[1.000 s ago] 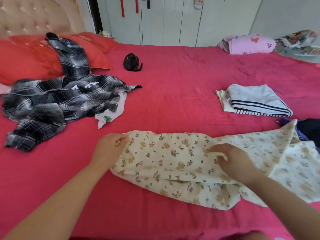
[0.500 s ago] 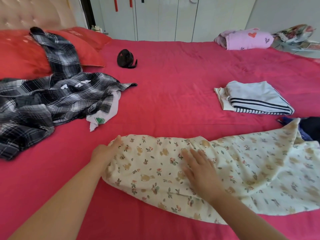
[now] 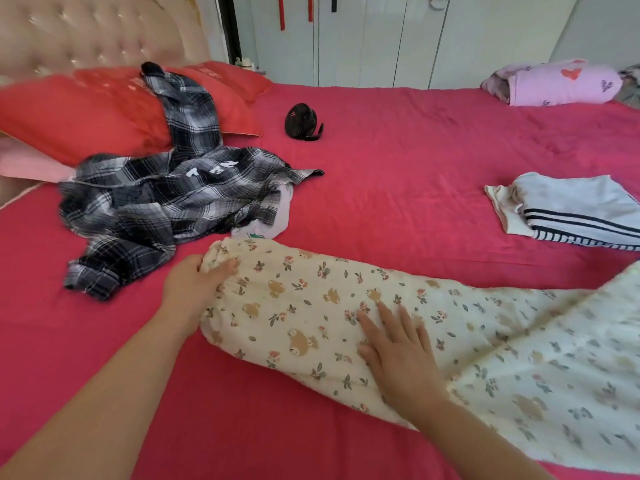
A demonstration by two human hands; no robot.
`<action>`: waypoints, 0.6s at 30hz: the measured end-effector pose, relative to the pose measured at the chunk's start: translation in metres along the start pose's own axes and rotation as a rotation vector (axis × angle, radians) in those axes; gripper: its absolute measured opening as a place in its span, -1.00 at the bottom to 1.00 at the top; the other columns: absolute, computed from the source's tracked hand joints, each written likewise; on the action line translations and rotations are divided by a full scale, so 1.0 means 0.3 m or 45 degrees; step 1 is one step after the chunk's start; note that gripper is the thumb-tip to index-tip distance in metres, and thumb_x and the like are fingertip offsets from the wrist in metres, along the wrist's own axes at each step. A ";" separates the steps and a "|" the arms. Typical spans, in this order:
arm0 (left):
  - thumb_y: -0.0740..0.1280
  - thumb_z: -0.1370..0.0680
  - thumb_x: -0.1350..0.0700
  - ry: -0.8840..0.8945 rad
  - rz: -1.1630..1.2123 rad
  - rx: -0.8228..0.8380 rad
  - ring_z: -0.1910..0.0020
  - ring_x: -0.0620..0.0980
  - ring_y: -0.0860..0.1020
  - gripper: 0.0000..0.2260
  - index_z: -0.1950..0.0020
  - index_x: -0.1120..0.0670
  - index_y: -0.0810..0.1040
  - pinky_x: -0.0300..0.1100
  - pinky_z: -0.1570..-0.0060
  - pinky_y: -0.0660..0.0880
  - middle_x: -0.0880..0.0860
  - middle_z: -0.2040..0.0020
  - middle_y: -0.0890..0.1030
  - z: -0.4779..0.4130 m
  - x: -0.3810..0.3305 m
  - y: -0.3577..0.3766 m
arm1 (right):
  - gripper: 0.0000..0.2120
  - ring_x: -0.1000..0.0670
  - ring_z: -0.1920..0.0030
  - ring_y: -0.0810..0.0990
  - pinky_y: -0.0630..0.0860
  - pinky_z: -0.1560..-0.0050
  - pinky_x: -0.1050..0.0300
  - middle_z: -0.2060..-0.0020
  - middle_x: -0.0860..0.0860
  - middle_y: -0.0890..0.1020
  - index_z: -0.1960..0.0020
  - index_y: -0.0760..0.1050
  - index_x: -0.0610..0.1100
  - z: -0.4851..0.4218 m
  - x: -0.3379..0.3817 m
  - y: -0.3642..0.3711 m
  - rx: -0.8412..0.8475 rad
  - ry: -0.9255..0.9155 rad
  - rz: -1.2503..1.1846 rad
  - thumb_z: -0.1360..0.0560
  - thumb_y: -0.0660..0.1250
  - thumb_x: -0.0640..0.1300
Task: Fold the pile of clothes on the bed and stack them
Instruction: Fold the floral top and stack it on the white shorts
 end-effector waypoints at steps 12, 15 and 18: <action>0.33 -0.50 -0.07 -0.057 -0.810 -0.130 -0.25 0.26 0.38 -0.46 -0.35 0.22 0.35 0.13 -0.16 0.39 0.26 -0.30 0.40 0.040 0.172 -0.072 | -0.51 0.04 -0.46 -0.36 -0.28 -0.44 -0.01 -0.52 0.10 -0.19 -0.47 -0.23 0.25 0.068 0.066 0.037 0.110 -0.099 -0.018 -0.58 -0.18 0.21; 0.30 -0.52 -0.06 0.427 -1.007 -0.162 -0.35 0.18 0.28 -0.48 -0.41 0.12 0.30 0.13 -0.25 0.31 0.15 -0.39 0.31 0.116 0.043 0.020 | -0.52 0.04 -0.51 -0.21 -0.25 -0.45 0.04 -0.52 0.12 -0.10 -0.48 -0.12 0.24 0.080 0.007 -0.012 0.088 -0.109 -0.049 -0.59 -0.13 0.20; 0.23 -0.56 -0.08 0.761 -0.902 0.169 -0.33 0.04 0.31 -0.56 -0.40 0.05 0.34 -0.02 -0.28 0.31 0.02 -0.37 0.34 0.265 -0.064 0.203 | -0.55 0.02 -0.52 -0.07 -0.16 -0.48 -0.01 -0.51 0.09 0.08 -0.48 0.02 0.18 0.093 -0.083 -0.066 0.059 -0.096 0.011 -0.61 -0.07 0.12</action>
Point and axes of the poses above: each hand's wrist, its own z-axis away from the middle knuckle, its own y-axis out of the palm, x = y × z, the point moved 1 cm from there along -z, towards the middle knuckle
